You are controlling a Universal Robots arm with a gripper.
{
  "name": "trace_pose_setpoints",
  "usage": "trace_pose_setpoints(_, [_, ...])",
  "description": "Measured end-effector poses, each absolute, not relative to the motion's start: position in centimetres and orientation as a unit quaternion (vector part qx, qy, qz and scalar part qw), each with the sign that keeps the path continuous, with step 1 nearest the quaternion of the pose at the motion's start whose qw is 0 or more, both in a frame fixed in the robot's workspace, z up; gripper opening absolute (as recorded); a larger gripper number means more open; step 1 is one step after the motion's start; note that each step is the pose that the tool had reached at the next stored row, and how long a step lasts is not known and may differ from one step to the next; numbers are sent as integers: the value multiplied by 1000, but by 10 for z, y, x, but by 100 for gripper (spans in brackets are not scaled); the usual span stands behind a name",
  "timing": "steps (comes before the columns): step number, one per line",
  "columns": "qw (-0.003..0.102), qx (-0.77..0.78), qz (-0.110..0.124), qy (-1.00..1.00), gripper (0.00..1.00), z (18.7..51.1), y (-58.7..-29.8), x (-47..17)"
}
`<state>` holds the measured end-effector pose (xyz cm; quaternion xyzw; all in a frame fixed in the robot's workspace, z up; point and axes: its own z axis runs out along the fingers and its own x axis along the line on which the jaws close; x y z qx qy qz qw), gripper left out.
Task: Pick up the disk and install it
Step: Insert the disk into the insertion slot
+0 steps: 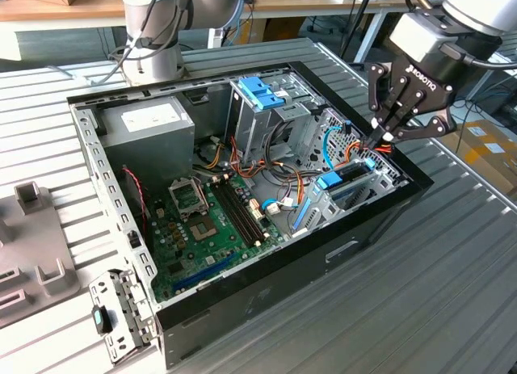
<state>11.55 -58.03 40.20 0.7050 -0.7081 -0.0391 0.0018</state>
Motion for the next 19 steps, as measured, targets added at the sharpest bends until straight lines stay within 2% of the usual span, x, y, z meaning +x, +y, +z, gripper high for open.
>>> trace_pose_setpoints(13, [2,705,-39,-708,11,401,-582,127])
trace_pose_setpoints(14, [0,705,-41,-708,11,401,-582,128])
trace_pose_setpoints(16, [-13,705,-54,-707,11,401,-583,129])
trace_pose_setpoints(19, [-16,705,-57,-707,11,401,-583,132])
